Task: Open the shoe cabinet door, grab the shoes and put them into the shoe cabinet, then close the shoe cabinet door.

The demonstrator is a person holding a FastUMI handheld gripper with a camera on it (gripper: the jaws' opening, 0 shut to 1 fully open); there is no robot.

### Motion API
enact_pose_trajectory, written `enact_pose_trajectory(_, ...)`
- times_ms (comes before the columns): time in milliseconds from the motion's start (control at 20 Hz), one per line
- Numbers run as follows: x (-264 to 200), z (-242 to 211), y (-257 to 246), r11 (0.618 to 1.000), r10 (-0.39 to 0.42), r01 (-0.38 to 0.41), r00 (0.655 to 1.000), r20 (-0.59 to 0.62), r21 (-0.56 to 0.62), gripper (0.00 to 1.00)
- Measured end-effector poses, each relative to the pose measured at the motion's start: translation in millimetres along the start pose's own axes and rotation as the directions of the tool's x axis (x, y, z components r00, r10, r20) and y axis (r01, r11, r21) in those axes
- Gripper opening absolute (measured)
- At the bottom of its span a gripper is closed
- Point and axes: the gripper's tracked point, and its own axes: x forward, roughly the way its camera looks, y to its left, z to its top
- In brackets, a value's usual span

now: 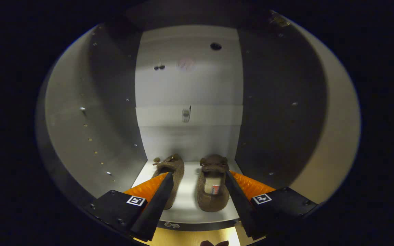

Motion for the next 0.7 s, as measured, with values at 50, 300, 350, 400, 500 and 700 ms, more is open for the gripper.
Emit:
enact_pose_trajectory(50, -23.5, 6.0, 2.0, 1.000, 0.003, -0.003, 0.999, 0.052, 0.006, 0.97)
enact_pose_trajectory(300, -153.1, 18.3, 4.6, 0.998, 0.025, -0.013, 0.976, 0.217, -0.058, 0.97)
enact_pose_trajectory(350, -179.3, 16.7, 5.0, 0.997, 0.042, -0.024, 0.971, 0.237, -0.078, 0.96)
enact_pose_trajectory(400, -204.1, 13.8, 5.1, 0.995, 0.052, -0.030, 0.967, 0.249, -0.093, 0.97)
enact_pose_trajectory(500, -243.5, 5.9, 4.9, 0.992, 0.082, -0.054, 0.962, 0.261, -0.112, 0.98)
enact_pose_trajectory(700, -319.7, -9.6, -13.5, 0.987, 0.130, -0.095, 0.950, 0.283, -0.133, 0.98)
